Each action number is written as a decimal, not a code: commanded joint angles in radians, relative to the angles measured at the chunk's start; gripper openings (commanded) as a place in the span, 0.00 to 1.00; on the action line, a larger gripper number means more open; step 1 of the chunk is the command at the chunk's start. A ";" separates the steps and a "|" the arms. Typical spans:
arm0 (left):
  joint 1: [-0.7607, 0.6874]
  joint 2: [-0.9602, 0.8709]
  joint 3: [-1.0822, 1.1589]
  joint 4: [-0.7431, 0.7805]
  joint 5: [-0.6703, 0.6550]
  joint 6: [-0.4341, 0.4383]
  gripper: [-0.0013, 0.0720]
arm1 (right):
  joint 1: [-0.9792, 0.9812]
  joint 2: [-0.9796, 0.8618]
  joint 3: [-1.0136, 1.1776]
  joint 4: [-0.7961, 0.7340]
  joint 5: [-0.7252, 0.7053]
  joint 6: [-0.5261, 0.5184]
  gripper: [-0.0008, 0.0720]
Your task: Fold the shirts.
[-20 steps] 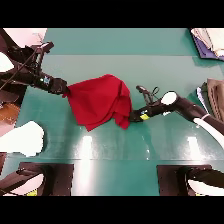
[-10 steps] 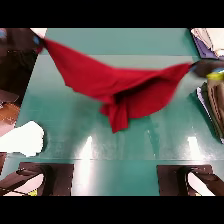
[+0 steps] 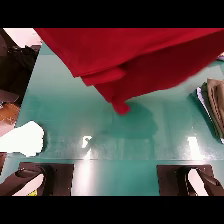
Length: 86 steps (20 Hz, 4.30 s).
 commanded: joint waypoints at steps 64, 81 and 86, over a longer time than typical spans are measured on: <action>-0.188 -0.348 -1.327 -0.431 0.798 -0.026 0.85 | 0.417 -0.436 -0.339 -0.104 0.258 0.065 0.26; -0.187 -0.349 -1.268 -0.431 0.745 -0.019 0.05 | 0.416 -0.436 -0.339 -0.106 0.256 0.065 0.26; -0.187 -0.346 -1.114 -0.247 0.571 -0.020 0.05 | 0.375 -0.436 -0.340 -0.112 0.336 0.065 0.26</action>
